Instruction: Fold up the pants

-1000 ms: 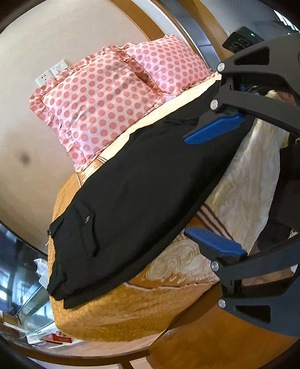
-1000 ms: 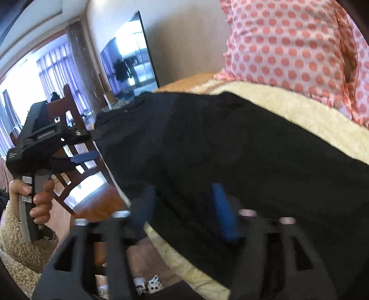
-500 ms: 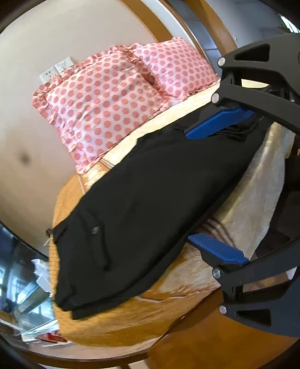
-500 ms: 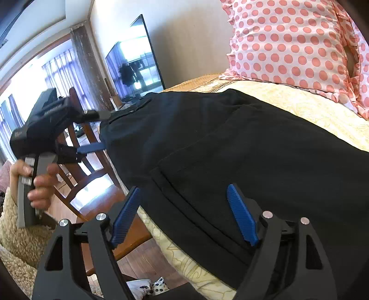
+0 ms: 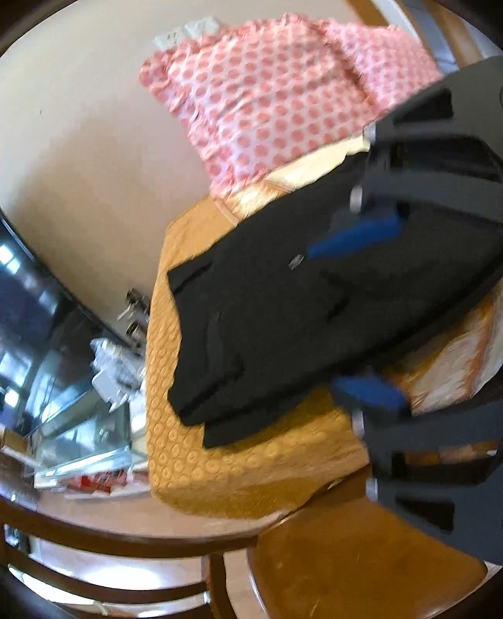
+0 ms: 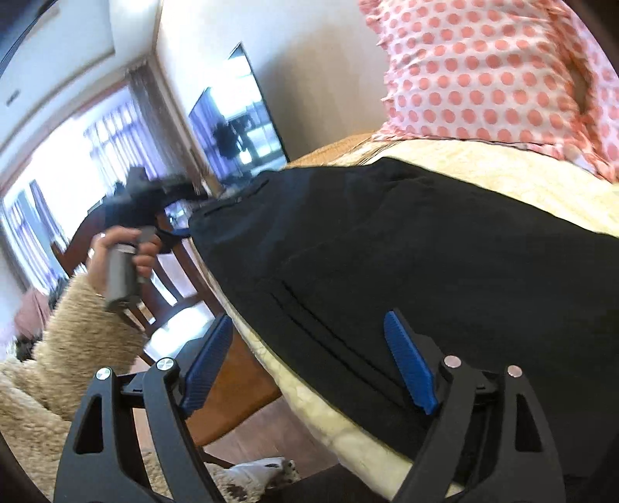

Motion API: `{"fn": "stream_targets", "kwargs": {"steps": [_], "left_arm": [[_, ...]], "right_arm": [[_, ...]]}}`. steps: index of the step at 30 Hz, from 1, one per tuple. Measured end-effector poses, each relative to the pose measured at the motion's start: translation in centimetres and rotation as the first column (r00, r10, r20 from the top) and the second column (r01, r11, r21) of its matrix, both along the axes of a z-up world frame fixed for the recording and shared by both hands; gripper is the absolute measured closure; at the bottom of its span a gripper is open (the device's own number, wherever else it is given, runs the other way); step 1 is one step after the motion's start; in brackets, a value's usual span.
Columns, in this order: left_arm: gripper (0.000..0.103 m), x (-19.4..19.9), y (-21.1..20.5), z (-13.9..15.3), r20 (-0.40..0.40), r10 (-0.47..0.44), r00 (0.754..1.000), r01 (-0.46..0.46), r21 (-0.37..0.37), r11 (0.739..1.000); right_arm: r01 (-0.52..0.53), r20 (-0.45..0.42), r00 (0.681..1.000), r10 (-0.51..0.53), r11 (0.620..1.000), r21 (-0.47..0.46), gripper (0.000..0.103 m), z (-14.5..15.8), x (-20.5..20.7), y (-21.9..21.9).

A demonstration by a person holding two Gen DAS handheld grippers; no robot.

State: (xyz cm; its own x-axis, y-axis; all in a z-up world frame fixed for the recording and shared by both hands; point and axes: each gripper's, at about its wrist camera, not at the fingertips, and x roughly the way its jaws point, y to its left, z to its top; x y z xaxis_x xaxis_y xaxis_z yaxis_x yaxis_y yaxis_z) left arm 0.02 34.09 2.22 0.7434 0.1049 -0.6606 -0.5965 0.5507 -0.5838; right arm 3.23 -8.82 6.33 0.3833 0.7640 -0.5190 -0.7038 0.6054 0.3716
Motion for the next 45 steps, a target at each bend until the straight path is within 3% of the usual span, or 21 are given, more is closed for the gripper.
{"fn": "stream_targets", "kwargs": {"steps": [3, 5, 8, 11, 13, 14, 15, 17, 18, 20, 21, 23, 28, 30, 34, 37, 40, 41, 42, 44, 45], "left_arm": [[0.086, 0.7, -2.0, 2.0, -0.014, -0.004, 1.0, 0.006, 0.149, 0.989], [0.088, 1.3, -4.7, 4.5, -0.001, -0.05, 0.999, 0.049, 0.283, 0.958], [0.09, 3.0, -11.0, 9.0, 0.032, -0.206, 0.978, 0.172, 0.432, 0.885], [0.09, 4.5, -19.6, 12.3, 0.049, -0.434, 0.9, 0.339, 0.548, 0.764], [0.091, 4.8, -26.4, 13.2, 0.044, -0.617, 0.786, 0.473, 0.599, 0.646], [0.091, 4.7, -28.7, 13.1, 0.039, -0.676, 0.736, 0.519, 0.609, 0.6], [0.091, 4.3, -32.0, 12.6, 0.03, -0.759, 0.651, 0.587, 0.615, 0.527], [0.091, 3.5, -36.4, 11.1, 0.003, -0.859, 0.512, 0.684, 0.604, 0.41], [0.091, 3.2, -38.9, 9.5, -0.031, -0.904, 0.427, 0.743, 0.581, 0.331], [0.092, 3.3, -42.2, 5.9, -0.122, -0.935, 0.332, 0.82, 0.528, 0.222], [0.092, 3.6, -42.9, 4.5, -0.157, -0.935, 0.317, 0.844, 0.498, 0.202], [0.092, 4.4, -43.3, 1.9, -0.187, -0.943, 0.277, 0.897, 0.403, 0.183], [0.093, 2.4, -42.1, 4.6, -0.186, -0.927, 0.325, 0.834, 0.519, 0.188], [0.093, 0.9, -42.7, 5.3, -0.195, -0.927, 0.319, 0.819, 0.55, 0.166], [0.092, -1.0, -43.1, 2.2, -0.284, -0.923, 0.259, 0.86, 0.503, 0.086], [0.089, -1.4, -43.4, 1.5, -0.262, -0.929, 0.263, 0.849, 0.521, 0.093], [0.076, -1.6, -41.0, 3.6, -0.135, -0.968, 0.213, 0.877, 0.463, 0.128], [0.06, -1.9, -40.1, 4.0, -0.087, -0.975, 0.203, 0.88, 0.453, 0.143], [0.037, -2.1, -38.4, 4.9, -0.02, -0.974, 0.226, 0.873, 0.448, 0.193], [0.026, -1.2, -36.2, 5.8, 0.039, -0.95, 0.308, 0.844, 0.451, 0.292], [0.025, -0.6, -34.8, 5.9, 0.052, -0.929, 0.367, 0.826, 0.442, 0.351]], "right_arm": [[0.057, 0.015, 0.998, -0.058, 0.998, 0.029, 0.02, 0.7, -0.2, -2.7], [0.11, 0.021, 0.994, -0.112, 0.992, 0.057, 0.019, 1.2, -0.2, -4.9], [0.215, 0.055, 0.974, -0.22, 0.973, 0.081, 0.016, 2.0, -0.6, -8.5], [0.334, 0.063, 0.938, -0.341, 0.937, 0.103, 0.015, 2.6, -0.7, -12.4], [0.41, 0.053, 0.907, -0.417, 0.905, 0.112, 0.015, 2.5, -0.7, -14.8], [0.444, 0.046, 0.891, -0.451, 0.889, 0.114, 0.015, 2.4, -0.8, -15.8], [0.477, 0.041, 0.874, -0.484, 0.871, 0.113, 0.015, 2.3, -1.0, -16.8], [0.55, 0.032, 0.831, -0.555, 0.829, 0.106, 0.015, 1.9, -1.3, -19.1], [0.588, 0.025, 0.805, -0.592, 0.803, 0.101, 0.015, 1.7, -1.5, -20.3], [0.637, 0.01, 0.768, -0.641, 0.765, 0.098, 0.015, 1.2, -1.7, -22.1], [0.655, 0.001, 0.752, -0.659, 0.749, 0.097, 0.015, 1.0, -1.8, -22.9], [0.693, -0.028, 0.719, -0.695, 0.714, 0.098, 0.015, 0.6, -1.8, -24.4], [0.726, -0.051, 0.686, -0.726, 0.678, 0.117, 0.015, 0.6, -1.8, -26.1], [0.717, -0.045, 0.694, -0.718, 0.686, 0.125, 0.015, 0.7, -1.7, -25.9], [0.684, -0.016, 0.726, -0.688, 0.718, 0.128, 0.015, 1.2, -1.5, -24.6], [0.65, -0.025, 0.755, -0.655, 0.744, 0.153, 0.015, 1.8, -0.8, -23.4], [0.577, -0.013, 0.811, -0.585, 0.795, 0.189, 0.015, 3.0, -0.4, -21.6], [0.551, -0.004, 0.828, -0.56, 0.813, 0.188, 0.015, 3.3, -0.3, -20.8], [0.529, 0.004, 0.842, -0.539, 0.829, 0.181, 0.015, 3.6, -0.1, -20.1], [0.479, 0.009, 0.874, -0.487, 0.863, 0.16, 0.015, 3.6, 0.6, -18.3], [0.466, 0.003, 0.881, -0.472, 0.871, 0.154, 0.015, 3.4, 0.8, -17.8]]}}
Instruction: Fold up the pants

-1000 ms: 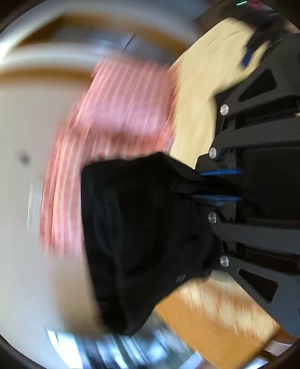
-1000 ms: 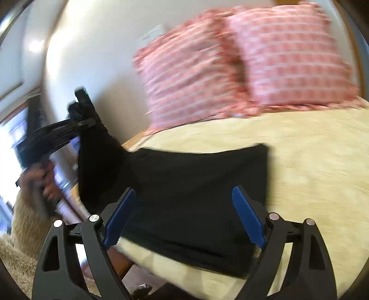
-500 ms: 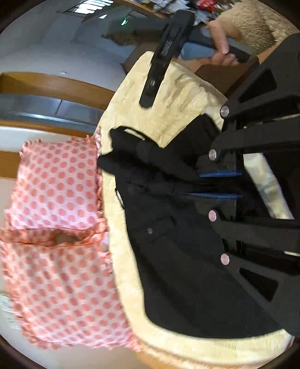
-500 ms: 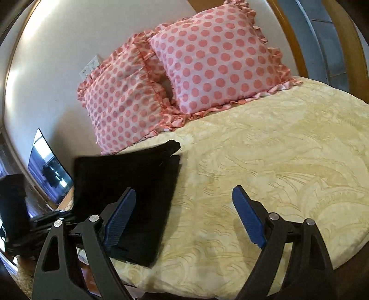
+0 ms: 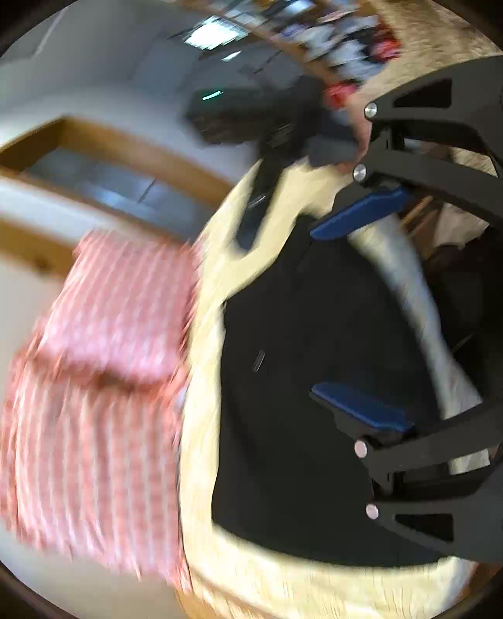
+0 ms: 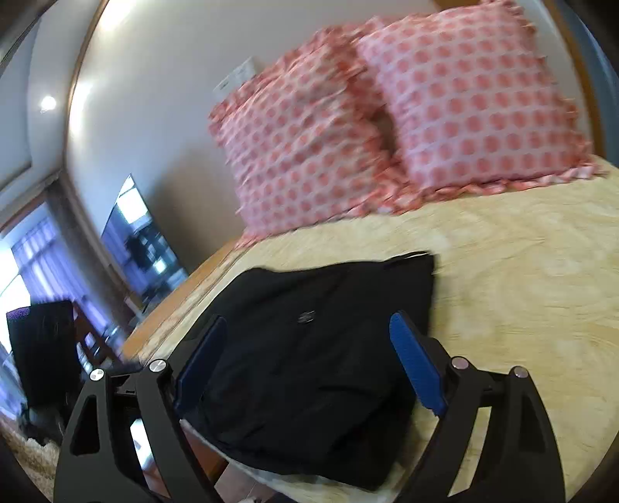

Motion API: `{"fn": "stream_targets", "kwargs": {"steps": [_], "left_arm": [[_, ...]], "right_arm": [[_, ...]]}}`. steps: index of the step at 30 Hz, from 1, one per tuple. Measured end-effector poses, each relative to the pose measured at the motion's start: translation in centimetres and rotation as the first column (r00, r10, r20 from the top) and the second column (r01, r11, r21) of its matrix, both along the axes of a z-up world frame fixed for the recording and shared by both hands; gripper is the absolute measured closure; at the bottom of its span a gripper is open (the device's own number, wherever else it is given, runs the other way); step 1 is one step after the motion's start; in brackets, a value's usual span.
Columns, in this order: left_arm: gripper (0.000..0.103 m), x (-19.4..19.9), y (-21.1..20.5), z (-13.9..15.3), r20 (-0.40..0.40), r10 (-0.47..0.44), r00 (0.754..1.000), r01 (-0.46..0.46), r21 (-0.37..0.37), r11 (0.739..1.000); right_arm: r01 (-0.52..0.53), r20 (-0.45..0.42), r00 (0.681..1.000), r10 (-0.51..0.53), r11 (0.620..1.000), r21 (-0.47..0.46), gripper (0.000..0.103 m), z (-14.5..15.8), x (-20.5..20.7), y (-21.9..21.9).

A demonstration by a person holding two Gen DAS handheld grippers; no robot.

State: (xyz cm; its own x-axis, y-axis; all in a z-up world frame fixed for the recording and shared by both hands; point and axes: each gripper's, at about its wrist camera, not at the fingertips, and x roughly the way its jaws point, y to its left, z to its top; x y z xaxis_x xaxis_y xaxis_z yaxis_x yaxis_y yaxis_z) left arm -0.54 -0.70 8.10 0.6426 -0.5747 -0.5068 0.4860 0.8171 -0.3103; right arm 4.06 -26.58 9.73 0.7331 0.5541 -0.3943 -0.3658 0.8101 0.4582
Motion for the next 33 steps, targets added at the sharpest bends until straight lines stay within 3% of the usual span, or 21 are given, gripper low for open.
{"fn": "stream_targets", "kwargs": {"steps": [2, 5, 6, 7, 8, 10, 12, 15, 19, 22, 27, 28, 29, 30, 32, 33], "left_arm": [[0.023, 1.9, 2.0, -1.0, -0.048, 0.108, 0.993, -0.108, -0.004, 0.994], [0.023, 4.2, 3.4, -4.1, -0.157, 0.246, 0.957, -0.228, 0.122, 0.966], [0.024, 4.5, 3.6, -5.0, -0.191, 0.246, 0.95, -0.226, 0.123, 0.966], [0.022, 3.9, 3.8, -5.0, -0.151, 0.239, 0.959, -0.225, 0.102, 0.969], [0.02, 3.7, 3.7, -5.0, -0.163, 0.226, 0.96, -0.21, 0.112, 0.971], [0.02, 3.5, 3.7, -4.5, -0.162, 0.222, 0.961, -0.205, 0.116, 0.972], [0.02, 4.7, 4.5, -4.0, -0.17, 0.214, 0.962, -0.204, 0.077, 0.976], [0.02, 6.0, 7.0, -3.1, -0.156, 0.302, 0.94, -0.294, 0.071, 0.953], [0.021, 10.3, 10.1, -3.4, -0.271, 0.352, 0.896, -0.352, 0.052, 0.935], [0.027, 13.2, 11.3, -4.9, -0.363, 0.365, 0.857, -0.358, 0.089, 0.929], [0.035, 15.7, 10.4, -5.0, -0.399, 0.293, 0.869, -0.286, 0.078, 0.955], [0.04, 16.0, 10.2, -4.9, -0.389, 0.301, 0.871, -0.288, 0.093, 0.953], [0.06, 16.2, 9.9, -5.0, -0.384, 0.31, 0.869, -0.287, 0.118, 0.951], [0.075, 16.2, 9.6, -4.9, -0.372, 0.315, 0.873, -0.285, 0.136, 0.949], [0.091, 15.9, 9.3, -4.2, -0.346, 0.292, 0.892, -0.264, 0.128, 0.956], [0.091, 15.7, 9.3, -3.7, -0.334, 0.288, 0.897, -0.26, 0.126, 0.957]], "right_arm": [[-0.029, -0.043, 0.999, 0.028, 1.0, -0.011, 0.015, -0.8, 0.8, 1.1], [-0.046, -0.169, 0.985, 0.036, 0.997, -0.058, 0.015, -3.1, 2.0, 2.4], [-0.055, -0.214, 0.976, 0.034, 0.994, -0.089, 0.015, -4.2, 2.4, 2.7], [-0.06, -0.183, 0.982, 0.036, 0.99, -0.125, 0.015, -4.2, 1.9, 2.9], [-0.069, -0.194, 0.98, 0.039, 0.987, -0.148, 0.016, -4.1, 1.9, 3.1], [-0.047, -0.201, 0.979, 0.023, 0.992, -0.115, 0.016, -3.0, 2.2, 2.4], [0.046, -0.183, 0.981, -0.058, 0.996, -0.071, 0.016, -1.9, 3.4, 0.2], [0.118, -0.258, 0.957, -0.131, 0.991, -0.065, 0.023, -2.4, 6.3, -2.1], [0.104, -0.386, 0.914, -0.125, 0.992, -0.076, 0.036, -5.2, 9.9, -2.8], [0.077, -0.368, 0.923, -0.113, 0.991, -0.11, 0.045, -5.5, 10.2, -2.0], [0.031, -0.332, 0.94, -0.078, 0.989, -0.145, 0.047, -5.5, 9.9, -1.2], [0.023, -0.322, 0.944, -0.069, 0.989, -0.144, 0.056, -5.6, 9.9, -1.2], [0.01, -0.305, 0.951, -0.057, 0.988, -0.153, 0.072, -5.5, 9.6, -1.0], [0.001, -0.291, 0.956, -0.05, 0.986, -0.166, 0.077, -5.2, 9.6, -0.8], [-0.021, -0.266, 0.964, -0.023, 0.986, -0.164, 0.086, -4.5, 9.6, -0.7], [-0.028, -0.258, 0.966, -0.014, 0.987, -0.159, 0.087, -4.1, 9.6, -0.7]]}}
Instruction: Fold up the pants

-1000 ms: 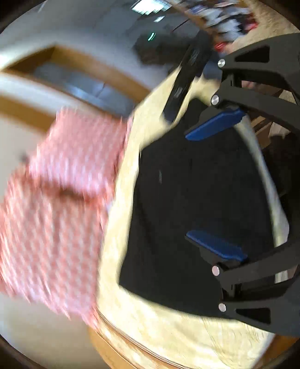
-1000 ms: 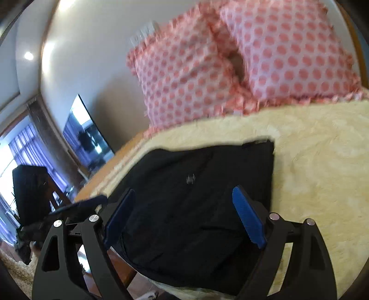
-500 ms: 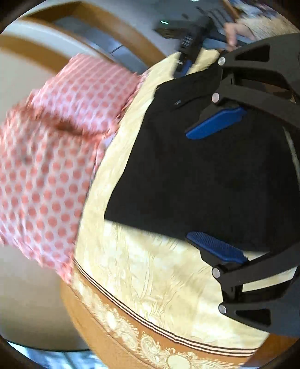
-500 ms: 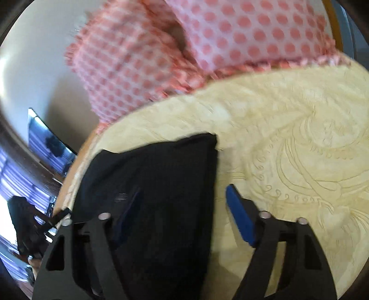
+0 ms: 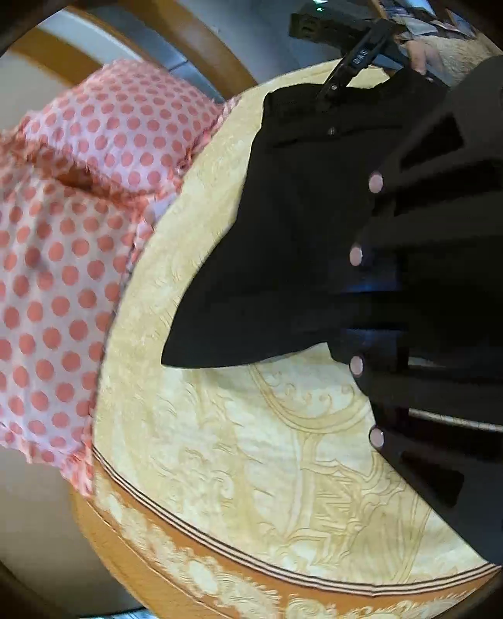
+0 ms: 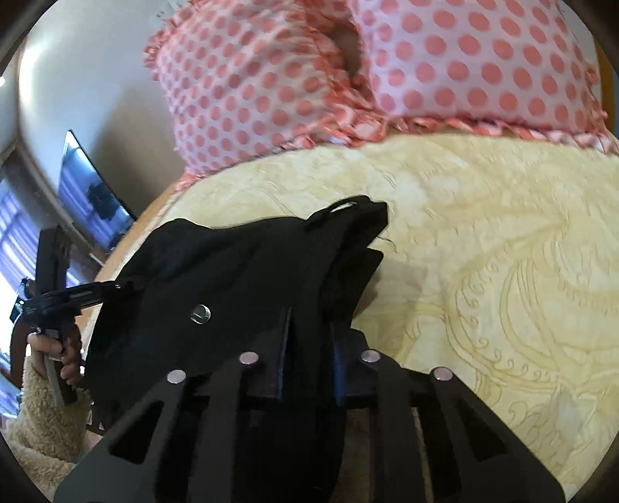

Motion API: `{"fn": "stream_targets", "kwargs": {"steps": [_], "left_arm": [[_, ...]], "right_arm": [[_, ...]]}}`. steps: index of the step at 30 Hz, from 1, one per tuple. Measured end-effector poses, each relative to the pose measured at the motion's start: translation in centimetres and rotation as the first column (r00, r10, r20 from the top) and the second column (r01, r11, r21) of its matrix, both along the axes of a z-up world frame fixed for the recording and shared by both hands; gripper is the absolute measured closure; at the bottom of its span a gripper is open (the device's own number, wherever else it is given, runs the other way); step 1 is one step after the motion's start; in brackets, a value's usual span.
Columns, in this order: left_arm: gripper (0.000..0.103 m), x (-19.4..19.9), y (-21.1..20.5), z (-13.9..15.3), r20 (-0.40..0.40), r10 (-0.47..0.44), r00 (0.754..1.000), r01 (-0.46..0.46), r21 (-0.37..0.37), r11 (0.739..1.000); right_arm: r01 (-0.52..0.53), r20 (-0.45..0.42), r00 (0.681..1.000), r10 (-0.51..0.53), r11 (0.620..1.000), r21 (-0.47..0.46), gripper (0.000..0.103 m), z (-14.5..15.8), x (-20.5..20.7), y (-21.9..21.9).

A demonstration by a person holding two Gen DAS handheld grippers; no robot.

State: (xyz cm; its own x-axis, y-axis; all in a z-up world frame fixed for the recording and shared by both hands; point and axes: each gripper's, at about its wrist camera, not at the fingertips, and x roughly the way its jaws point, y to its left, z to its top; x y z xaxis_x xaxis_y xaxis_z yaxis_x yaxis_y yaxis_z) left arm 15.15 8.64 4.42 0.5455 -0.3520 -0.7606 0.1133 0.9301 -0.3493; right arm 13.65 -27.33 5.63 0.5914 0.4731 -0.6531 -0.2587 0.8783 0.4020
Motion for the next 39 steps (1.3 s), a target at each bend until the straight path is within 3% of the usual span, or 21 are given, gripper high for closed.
{"fn": "stream_targets", "kwargs": {"steps": [7, 12, 15, 17, 19, 20, 21, 25, 26, 29, 32, 34, 35, 37, 39], "left_arm": [[0.092, 1.1, -1.6, 3.7, 0.116, -0.031, 0.993, 0.026, 0.043, 0.999], [0.092, 6.4, -3.8, 5.9, 0.196, -0.01, 0.981, -0.005, 0.077, 0.997], [0.091, 11.3, -4.3, 4.6, 0.146, 0.017, 0.989, -0.026, 0.066, 0.997], [0.09, 13.9, -4.5, 2.4, 0.072, 0.036, 0.997, -0.041, 0.07, 0.997], [0.083, 15.6, -4.9, -0.2, 0.002, 0.066, 0.998, -0.065, 0.12, 0.991], [0.074, 15.7, -5.0, -0.8, 0.005, 0.077, 0.997, -0.077, 0.137, 0.988], [0.072, 15.6, -5.0, -0.8, 0.012, 0.083, 0.996, -0.084, 0.141, 0.986], [0.065, 12.9, -4.2, 1.6, 0.084, 0.11, 0.99, -0.122, 0.162, 0.979], [0.056, 12.0, -4.1, 2.5, 0.109, 0.103, 0.989, -0.119, 0.147, 0.982], [0.038, 7.9, -4.8, 5.1, 0.161, 0.024, 0.987, -0.035, 0.063, 0.997], [0.028, 5.9, -7.1, 5.0, 0.124, -0.085, 0.989, 0.08, 0.041, 0.996], [0.028, 6.6, -8.0, 3.7, 0.057, -0.101, 0.993, 0.098, 0.061, 0.993], [0.029, 7.2, -8.2, 2.7, 0.017, -0.091, 0.996, 0.089, 0.081, 0.993], [0.028, 7.3, -8.9, 2.1, 0.063, -0.08, 0.995, 0.07, 0.138, 0.988], [0.03, 7.1, -9.4, 2.4, 0.05, -0.064, 0.997, 0.053, 0.191, 0.98]], "right_arm": [[-0.059, 0.04, 0.997, 0.06, 0.998, -0.004, 0.09, 3.4, 2.4, -0.1], [-0.001, 0.178, 0.984, 0.017, 0.996, -0.093, 0.09, 7.2, 7.0, -0.6], [0.069, 0.167, 0.985, -0.053, 0.994, -0.09, 0.09, 6.3, 11.6, -2.2], [0.086, 0.095, 0.992, -0.078, 0.993, -0.079, 0.09, 4.1, 14.0, -2.8], [0.102, -0.003, 0.995, -0.104, 0.985, -0.141, 0.087, 0.9, 16.0, -2.5], [0.109, -0.036, 0.993, -0.117, 0.98, -0.167, 0.082, -0.3, 16.5, -2.4], [0.118, -0.045, 0.991, -0.128, 0.979, -0.168, 0.08, -0.8, 16.6, -2.5], [0.183, -0.011, 0.983, -0.186, 0.974, -0.137, 0.073, 1.2, 14.5, -3.9], [0.178, 0.016, 0.984, -0.178, 0.978, -0.109, 0.067, 1.9, 13.6, -4.2], [0.097, 0.063, 0.993, -0.096, 0.995, -0.018, 0.05, 3.2, 10.2, -3.5], [0.004, 0.018, 1.0, -0.004, 1.0, 0.002, 0.049, 2.1, 8.5, -1.7], [-0.012, -0.072, 0.997, 0.01, 0.999, -0.036, 0.047, -0.2, 8.7, -0.6], [-0.013, -0.075, 0.997, 0.009, 0.999, -0.043, 0.046, -0.8, 8.8, -0.5], [-0.001, -0.077, 0.997, 0.0, 1.0, -0.016, 0.046, -0.7, 8.9, -0.8], [0.047, -0.102, 0.994, -0.046, 0.999, 0.01, 0.044, 0.0, 8.5, -1.3]]}}
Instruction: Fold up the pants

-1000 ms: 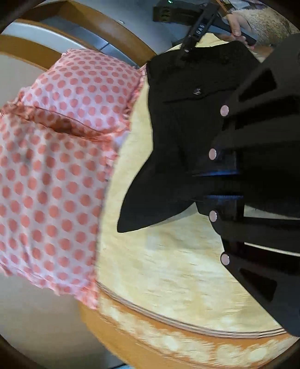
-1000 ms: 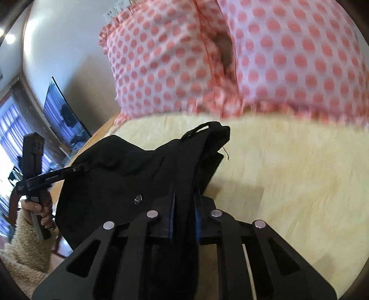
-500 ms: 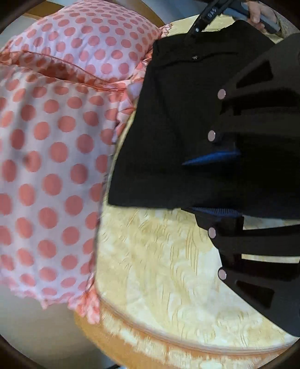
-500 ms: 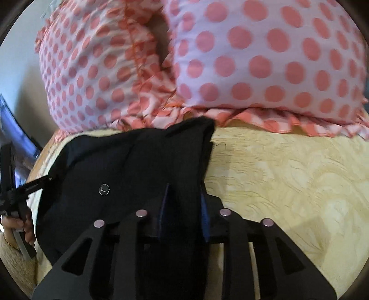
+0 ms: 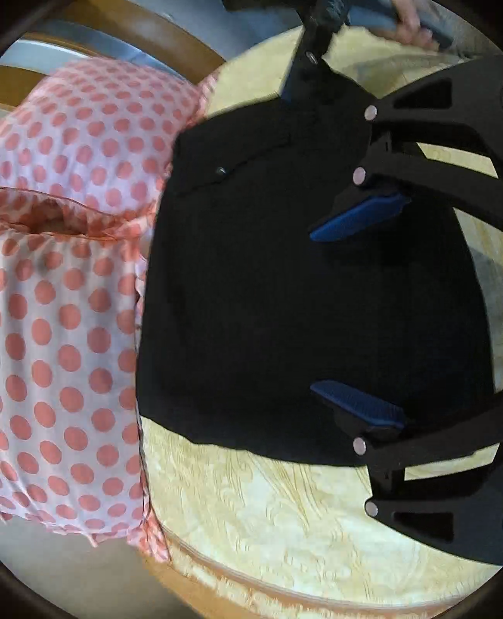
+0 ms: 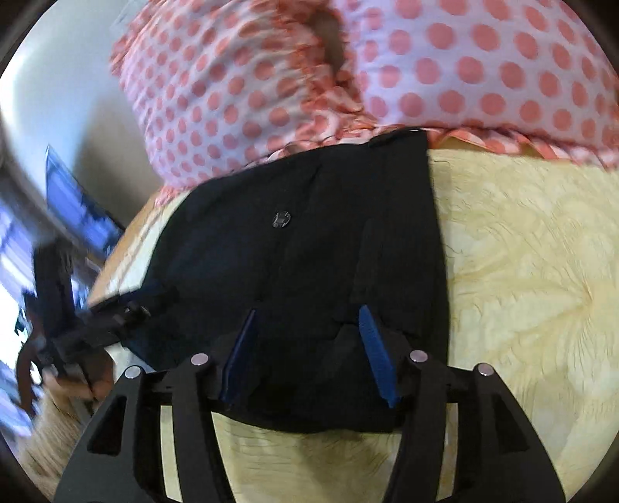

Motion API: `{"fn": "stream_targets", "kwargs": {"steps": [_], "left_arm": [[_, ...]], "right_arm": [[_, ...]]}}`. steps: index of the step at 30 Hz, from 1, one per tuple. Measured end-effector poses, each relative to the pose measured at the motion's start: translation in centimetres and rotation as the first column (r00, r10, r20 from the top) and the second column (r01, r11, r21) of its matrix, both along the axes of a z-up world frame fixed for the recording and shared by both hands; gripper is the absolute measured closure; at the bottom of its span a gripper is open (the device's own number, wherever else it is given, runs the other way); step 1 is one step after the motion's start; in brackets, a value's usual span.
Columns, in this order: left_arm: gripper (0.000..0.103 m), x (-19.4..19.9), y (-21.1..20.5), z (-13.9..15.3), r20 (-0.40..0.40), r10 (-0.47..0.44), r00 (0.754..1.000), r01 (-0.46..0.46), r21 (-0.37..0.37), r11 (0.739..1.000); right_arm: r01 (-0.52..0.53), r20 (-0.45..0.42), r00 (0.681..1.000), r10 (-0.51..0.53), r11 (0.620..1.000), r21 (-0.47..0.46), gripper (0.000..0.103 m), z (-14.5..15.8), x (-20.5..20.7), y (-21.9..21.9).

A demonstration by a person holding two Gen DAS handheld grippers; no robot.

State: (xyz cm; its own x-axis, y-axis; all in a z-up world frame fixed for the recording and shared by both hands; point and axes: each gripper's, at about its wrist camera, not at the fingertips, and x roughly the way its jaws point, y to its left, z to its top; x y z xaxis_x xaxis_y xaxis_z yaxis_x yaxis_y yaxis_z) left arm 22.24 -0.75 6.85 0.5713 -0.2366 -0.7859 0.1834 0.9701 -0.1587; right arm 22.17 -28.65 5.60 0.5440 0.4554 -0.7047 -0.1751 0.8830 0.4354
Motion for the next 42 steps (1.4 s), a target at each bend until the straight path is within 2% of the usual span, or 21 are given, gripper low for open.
{"fn": "stream_targets", "kwargs": {"steps": [1, 2, 3, 4, 5, 6, 9, 11, 16, 19, 26, 28, 29, 34, 42], "left_arm": [[0.03, -0.6, 0.1, 0.5, 0.012, 0.004, 1.0, -0.004, -0.006, 1.0], [0.025, -1.5, 0.4, 1.0, 0.032, 0.003, 0.999, -0.003, -0.008, 1.0], [0.018, -2.7, 0.6, 1.6, 0.061, 0.007, 0.998, -0.008, 0.007, 1.0], [0.014, -4.2, 0.8, 2.1, 0.096, 0.019, 0.995, -0.022, 0.038, 0.999], [0.006, -5.8, 1.1, 2.4, 0.129, 0.03, 0.991, -0.039, 0.071, 0.997], [0.003, -6.7, 1.2, 2.6, 0.153, 0.035, 0.988, -0.05, 0.096, 0.994], [0.002, -10.6, 1.7, 2.3, 0.216, 0.057, 0.975, -0.096, 0.177, 0.98], [0.002, -12.7, 1.9, 1.6, 0.23, 0.062, 0.971, -0.109, 0.194, 0.975], [0.002, -15.7, 2.4, -1.0, 0.197, 0.088, 0.976, -0.129, 0.206, 0.97], [0.002, -16.3, 2.4, -1.8, 0.189, 0.097, 0.977, -0.138, 0.218, 0.966], [0.002, -17.4, 1.9, -2.5, 0.204, 0.081, 0.976, -0.124, 0.206, 0.971], [0.002, -17.4, 2.4, -2.6, 0.195, 0.092, 0.976, -0.125, 0.165, 0.978], [0.002, -17.4, 2.7, -2.7, 0.19, 0.099, 0.977, -0.126, 0.137, 0.983], [0.002, -18.3, 2.6, -3.3, 0.26, 0.091, 0.961, -0.128, 0.13, 0.983], [0.002, -18.6, 2.6, -3.4, 0.277, 0.091, 0.956, -0.13, 0.125, 0.984]], "right_arm": [[0.031, 0.007, 1.0, -0.03, 0.999, -0.014, 0.032, 0.6, -0.7, 0.0], [0.04, 0.03, 0.999, -0.039, 0.999, -0.036, 0.014, 1.2, -1.4, 0.0], [0.051, 0.066, 0.997, -0.047, 0.997, -0.064, 0.008, 1.7, -2.3, 0.3], [0.073, 0.123, 0.991, -0.06, 0.991, -0.108, 0.005, 2.2, -4.2, 0.6], [0.089, 0.16, 0.985, -0.065, 0.985, -0.146, 0.003, 2.4, -5.6, 1.1], [0.103, 0.179, 0.981, -0.071, 0.98, -0.173, 0.001, 2.4, -6.4, 1.5], [0.159, 0.231, 0.968, -0.101, 0.956, -0.246, 0.001, 1.6, -9.5, 3.1], [0.159, 0.245, 0.965, -0.097, 0.956, -0.248, 0.001, 0.7, -11.4, 3.9], [0.212, 0.28, 0.951, -0.131, 0.936, -0.28, 0.001, -1.1, -14.3, 5.6], [0.2, 0.272, 0.955, -0.116, 0.93, -0.307, 0.001, -1.8, -15.0, 6.6], [0.194, 0.258, 0.96, -0.11, 0.924, -0.33, 0.001, -3.0, -15.5, 7.8], [0.198, 0.248, 0.962, -0.116, 0.921, -0.335, 0.001, -3.6, -15.7, 8.0], [0.214, 0.264, 0.957, -0.123, 0.912, -0.351, 0.001, -3.7, -16.0, 8.3], [0.29, 0.335, 0.926, -0.175, 0.899, -0.329, 0.001, -4.3, -17.3, 8.5], [0.283, 0.346, 0.924, -0.164, 0.901, -0.329, 0.001, -4.4, -17.4, 8.2]]}}
